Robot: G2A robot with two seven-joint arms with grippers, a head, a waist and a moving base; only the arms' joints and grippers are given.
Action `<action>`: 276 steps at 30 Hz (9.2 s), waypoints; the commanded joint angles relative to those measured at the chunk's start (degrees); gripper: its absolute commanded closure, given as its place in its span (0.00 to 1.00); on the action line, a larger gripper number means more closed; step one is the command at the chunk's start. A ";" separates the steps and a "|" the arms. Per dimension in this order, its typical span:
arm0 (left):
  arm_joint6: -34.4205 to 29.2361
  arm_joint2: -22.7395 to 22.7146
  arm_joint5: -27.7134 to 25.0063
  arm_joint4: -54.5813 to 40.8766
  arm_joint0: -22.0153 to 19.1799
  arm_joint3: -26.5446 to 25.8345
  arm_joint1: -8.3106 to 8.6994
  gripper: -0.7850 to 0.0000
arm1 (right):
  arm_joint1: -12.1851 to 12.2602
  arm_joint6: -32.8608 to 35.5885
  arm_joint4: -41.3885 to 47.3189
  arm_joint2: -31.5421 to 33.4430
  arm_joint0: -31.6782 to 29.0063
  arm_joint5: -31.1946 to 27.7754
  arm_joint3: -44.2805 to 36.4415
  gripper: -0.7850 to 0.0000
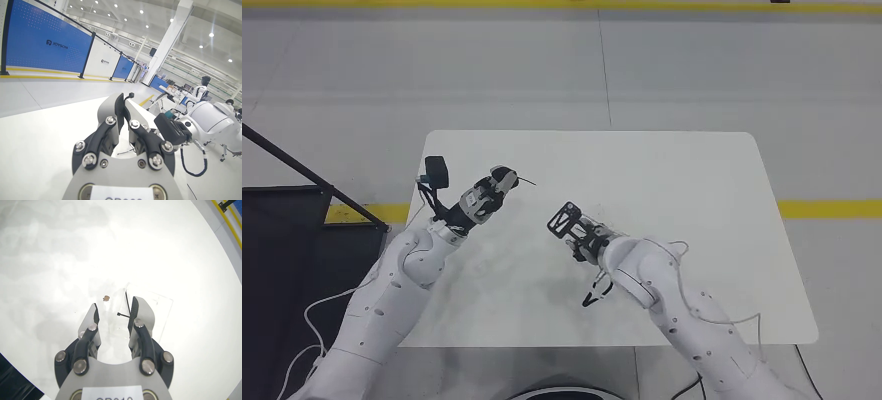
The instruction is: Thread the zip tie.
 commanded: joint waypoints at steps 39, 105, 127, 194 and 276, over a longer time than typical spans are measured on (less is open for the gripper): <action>0.00 0.00 0.00 0.00 0.00 0.00 0.00 1.00 | -1.15 0.25 1.33 2.37 -0.33 -1.36 2.25 0.83; 0.00 0.00 0.00 0.00 0.00 0.00 0.00 1.00 | -1.94 0.05 -1.68 4.83 -3.01 -2.91 0.03 1.00; 0.00 0.00 0.00 0.00 0.00 0.00 0.00 1.00 | -1.87 -3.77 -2.61 6.83 -4.78 -2.22 0.53 1.00; -50.53 18.27 -4.44 -22.97 -15.09 3.16 -3.14 1.00 | 7.85 -81.96 -28.46 32.51 -39.32 -34.23 -23.82 1.00; -61.53 22.57 -1.07 -35.56 -17.83 5.28 -4.16 1.00 | 10.06 -68.71 -28.84 27.91 -37.64 -24.20 -25.38 1.00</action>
